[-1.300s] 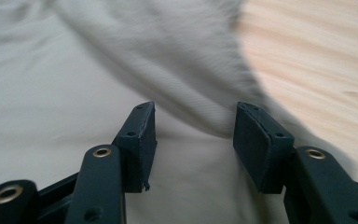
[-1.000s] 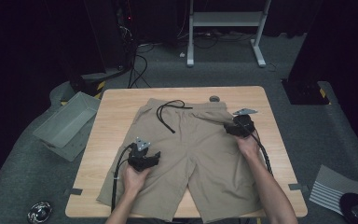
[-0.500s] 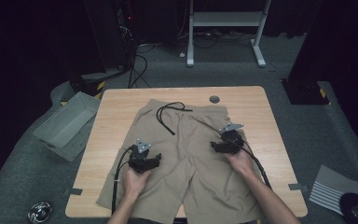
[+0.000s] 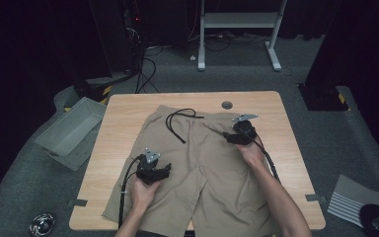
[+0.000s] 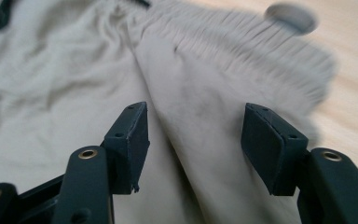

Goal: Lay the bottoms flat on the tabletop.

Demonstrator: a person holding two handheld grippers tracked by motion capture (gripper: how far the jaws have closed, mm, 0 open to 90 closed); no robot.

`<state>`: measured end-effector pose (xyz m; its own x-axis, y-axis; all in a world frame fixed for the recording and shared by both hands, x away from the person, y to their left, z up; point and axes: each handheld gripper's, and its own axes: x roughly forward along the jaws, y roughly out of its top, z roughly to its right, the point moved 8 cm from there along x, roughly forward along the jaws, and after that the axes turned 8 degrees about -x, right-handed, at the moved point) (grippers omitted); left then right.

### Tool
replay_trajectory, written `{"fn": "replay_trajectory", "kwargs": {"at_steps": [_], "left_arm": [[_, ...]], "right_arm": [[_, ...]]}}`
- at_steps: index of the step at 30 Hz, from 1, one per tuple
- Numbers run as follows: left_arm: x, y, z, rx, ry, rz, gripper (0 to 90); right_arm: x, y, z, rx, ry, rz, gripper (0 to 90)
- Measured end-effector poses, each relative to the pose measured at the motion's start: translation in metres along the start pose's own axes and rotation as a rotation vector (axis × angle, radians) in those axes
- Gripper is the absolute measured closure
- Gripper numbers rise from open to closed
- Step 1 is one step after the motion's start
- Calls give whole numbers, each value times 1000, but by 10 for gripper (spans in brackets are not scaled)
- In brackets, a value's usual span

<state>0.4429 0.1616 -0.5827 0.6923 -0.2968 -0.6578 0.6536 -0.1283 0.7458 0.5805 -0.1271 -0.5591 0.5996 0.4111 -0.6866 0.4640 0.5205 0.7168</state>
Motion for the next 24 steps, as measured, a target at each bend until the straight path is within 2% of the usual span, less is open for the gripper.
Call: {"fn": "replay_trajectory", "kwargs": {"at_steps": [2,3,7,9,11,12,14,15,17,19,22,24], "left_arm": [[0,0,0,3,-1,0,322],[0,-1,0,2,-1,0,322],[-1,-1,1,2,-5,0,321],[-1,-1,1,2,-5,0,321],[-1,-1,1,2,-5,0,321],[-1,-1,1,2,-4,0,321],[-1,-1,1,1,-2,0,321],[-1,-1,1,0,-2,0,321],[-2,-2,2,0,-1,0,320],[-2,-2,2,2,-1,-1,318],[-1,-2,2,1,1,1,317],[0,0,2,-7,5,1,317]], "right_arm": [[13,-9,0,14,15,-35,392],[16,-12,2,8,3,-22,394],[17,-16,25,56,-68,-13,380],[14,-21,36,103,-99,-22,353],[9,-24,37,105,-115,-42,352],[6,-24,34,81,-115,-46,353],[-2,-21,21,36,-108,-15,365],[-6,-20,15,29,-98,-2,360],[-14,-22,3,49,-57,4,351],[-27,-28,-10,31,-43,13,354],[-46,-48,-31,17,-19,-25,355],[-51,-65,-38,-2,-37,-59,350]]}}
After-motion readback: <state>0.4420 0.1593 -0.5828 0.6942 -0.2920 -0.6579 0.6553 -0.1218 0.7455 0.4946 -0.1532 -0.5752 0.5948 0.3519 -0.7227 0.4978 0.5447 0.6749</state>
